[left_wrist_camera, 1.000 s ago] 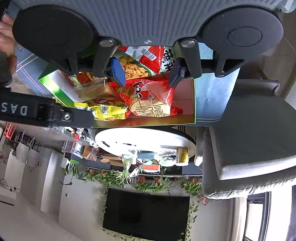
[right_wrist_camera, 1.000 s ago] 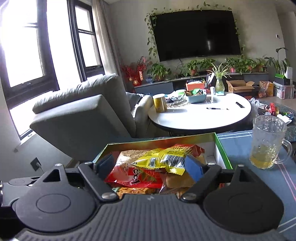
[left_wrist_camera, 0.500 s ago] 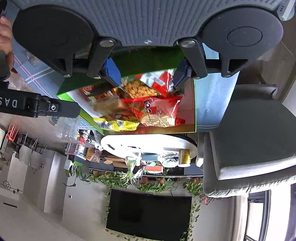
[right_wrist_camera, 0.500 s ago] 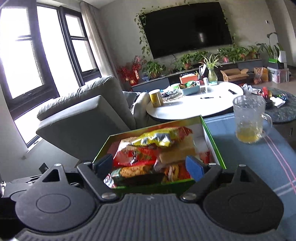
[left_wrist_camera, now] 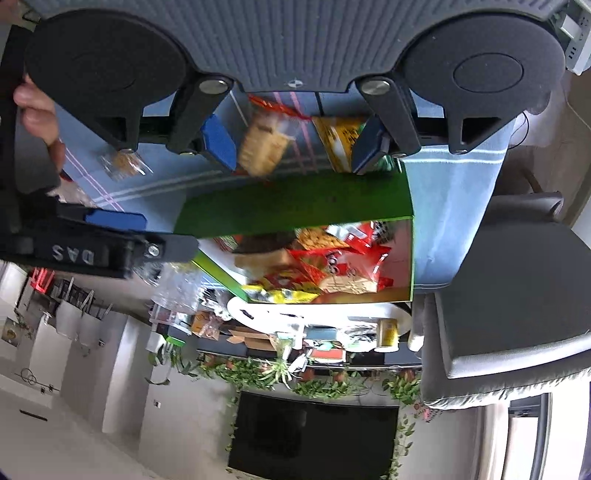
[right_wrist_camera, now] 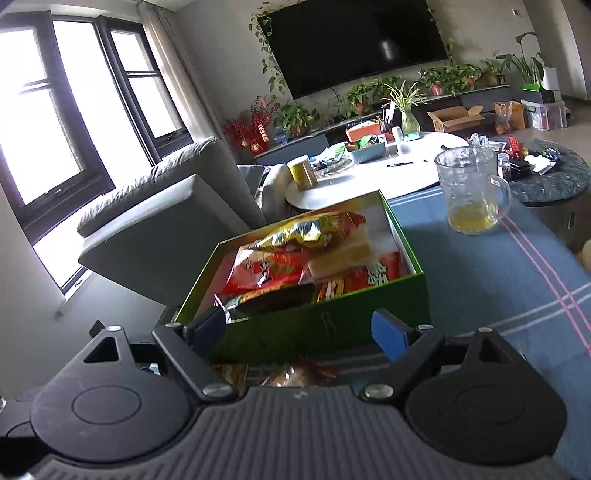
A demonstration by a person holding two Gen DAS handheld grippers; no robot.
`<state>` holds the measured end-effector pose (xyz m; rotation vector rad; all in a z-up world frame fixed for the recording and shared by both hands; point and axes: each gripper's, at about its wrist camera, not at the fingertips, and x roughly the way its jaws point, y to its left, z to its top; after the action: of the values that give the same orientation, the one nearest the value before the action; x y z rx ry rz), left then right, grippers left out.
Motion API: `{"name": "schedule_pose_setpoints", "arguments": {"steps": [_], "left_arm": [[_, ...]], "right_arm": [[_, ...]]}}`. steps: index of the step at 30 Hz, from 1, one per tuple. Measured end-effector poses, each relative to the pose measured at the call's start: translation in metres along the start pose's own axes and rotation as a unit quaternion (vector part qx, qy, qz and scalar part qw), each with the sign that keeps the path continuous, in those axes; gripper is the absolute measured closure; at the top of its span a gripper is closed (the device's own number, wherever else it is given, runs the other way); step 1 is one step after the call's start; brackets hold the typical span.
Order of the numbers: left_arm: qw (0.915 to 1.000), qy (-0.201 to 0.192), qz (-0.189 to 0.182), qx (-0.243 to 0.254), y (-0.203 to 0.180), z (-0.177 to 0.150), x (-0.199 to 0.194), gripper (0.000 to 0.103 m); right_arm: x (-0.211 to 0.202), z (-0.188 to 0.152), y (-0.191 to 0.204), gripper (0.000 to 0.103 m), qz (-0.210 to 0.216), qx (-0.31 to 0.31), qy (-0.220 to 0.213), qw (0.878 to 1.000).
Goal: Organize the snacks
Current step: 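Grasp the orange-labelled sachima pack with the left tool while the right tool reaches toward the bread-stick pack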
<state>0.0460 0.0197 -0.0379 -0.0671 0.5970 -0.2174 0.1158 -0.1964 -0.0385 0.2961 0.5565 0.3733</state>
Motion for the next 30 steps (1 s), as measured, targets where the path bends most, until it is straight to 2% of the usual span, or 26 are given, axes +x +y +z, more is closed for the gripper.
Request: {"name": "schedule_pose_setpoints", "arguments": {"steps": [13, 21, 25, 27, 29, 30], "left_arm": [[0.9991, 0.033, 0.000, 0.028, -0.018, -0.026, -0.019, 0.035], [0.9943, 0.085, -0.006, 0.065, -0.031, -0.049, -0.013, 0.035], [0.9913, 0.117, 0.001, 0.060, -0.028, -0.060, -0.002, 0.035], [0.9907, 0.125, -0.002, 0.055, -0.025, -0.065, 0.003, 0.037], [0.9902, 0.129, -0.003, 0.054, -0.023, -0.068, 0.006, 0.053], [0.9906, 0.126, -0.003, 0.055, -0.023, -0.069, 0.006, 0.057]], "right_arm": [[-0.028, -0.010, 0.004, 0.018, -0.003, -0.003, -0.012, 1.000], [-0.031, -0.012, 0.006, 0.018, -0.002, -0.003, -0.008, 1.000], [-0.032, -0.013, 0.006, 0.018, -0.003, 0.001, -0.007, 1.000], [-0.031, -0.014, 0.006, 0.018, -0.003, 0.002, -0.005, 1.000], [-0.030, -0.015, 0.006, 0.018, -0.003, 0.002, -0.002, 1.000], [-0.029, -0.015, 0.006, 0.018, -0.004, 0.002, -0.001, 1.000]]}}
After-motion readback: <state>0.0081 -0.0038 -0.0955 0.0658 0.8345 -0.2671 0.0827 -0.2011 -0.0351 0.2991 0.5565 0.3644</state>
